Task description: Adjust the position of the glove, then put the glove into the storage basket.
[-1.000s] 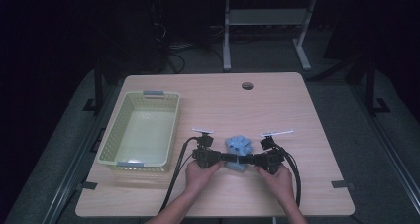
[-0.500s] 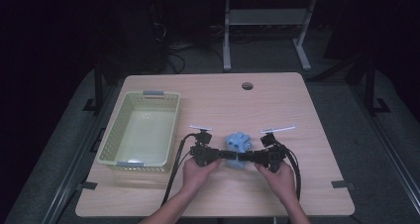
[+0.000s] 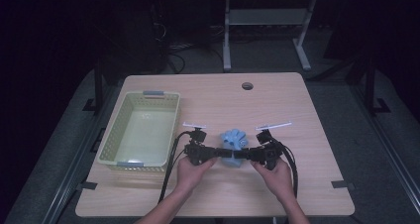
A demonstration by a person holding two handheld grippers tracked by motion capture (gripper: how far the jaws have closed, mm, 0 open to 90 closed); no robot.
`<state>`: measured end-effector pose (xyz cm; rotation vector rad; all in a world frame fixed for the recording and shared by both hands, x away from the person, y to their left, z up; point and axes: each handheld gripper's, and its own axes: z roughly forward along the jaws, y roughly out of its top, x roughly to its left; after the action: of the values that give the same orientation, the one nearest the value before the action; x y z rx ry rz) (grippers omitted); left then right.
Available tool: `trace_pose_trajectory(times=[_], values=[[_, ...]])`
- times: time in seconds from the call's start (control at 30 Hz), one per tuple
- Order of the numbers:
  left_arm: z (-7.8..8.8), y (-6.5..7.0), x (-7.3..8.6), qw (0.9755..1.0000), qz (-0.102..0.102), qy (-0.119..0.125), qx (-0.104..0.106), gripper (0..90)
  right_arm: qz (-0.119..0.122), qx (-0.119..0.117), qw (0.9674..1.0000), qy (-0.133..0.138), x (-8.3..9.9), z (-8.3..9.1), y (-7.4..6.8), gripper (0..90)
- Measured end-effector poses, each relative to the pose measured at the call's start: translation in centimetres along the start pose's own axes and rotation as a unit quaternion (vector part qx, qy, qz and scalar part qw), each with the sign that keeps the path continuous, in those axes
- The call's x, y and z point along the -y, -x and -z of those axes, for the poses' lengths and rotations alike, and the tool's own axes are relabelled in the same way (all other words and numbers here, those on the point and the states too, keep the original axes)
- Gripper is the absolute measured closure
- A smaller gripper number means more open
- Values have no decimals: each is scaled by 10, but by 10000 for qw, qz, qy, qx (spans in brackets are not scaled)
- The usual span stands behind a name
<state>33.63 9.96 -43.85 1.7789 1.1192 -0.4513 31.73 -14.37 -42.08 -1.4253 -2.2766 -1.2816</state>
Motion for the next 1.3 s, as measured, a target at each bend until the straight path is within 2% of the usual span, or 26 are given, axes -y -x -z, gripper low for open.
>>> trace_pose_trajectory(times=[0.3, 0.57, 0.73, 1.0, 1.3], values=[[12, 1, 0, 10000, -25, 77, -4, 705, 162, -16, 9999, -22, -7, -2, -10, 746], [23, 2, -2, 9999, -43, 138, 35, 705, 206, -64, 9998, -9, -15, -3, -18, 746], [33, 2, -4, 9997, -80, 221, 40, 705, 309, -70, 9995, -46, -22, -5, -26, 746], [48, -2, -8, 9995, -23, 319, 51, 705, 458, -77, 9989, -100, -37, -11, -35, 746], [67, -4, -10, 9991, -14, 426, 90, 705, 530, -200, 9983, -127, -50, -17, -48, 747]])
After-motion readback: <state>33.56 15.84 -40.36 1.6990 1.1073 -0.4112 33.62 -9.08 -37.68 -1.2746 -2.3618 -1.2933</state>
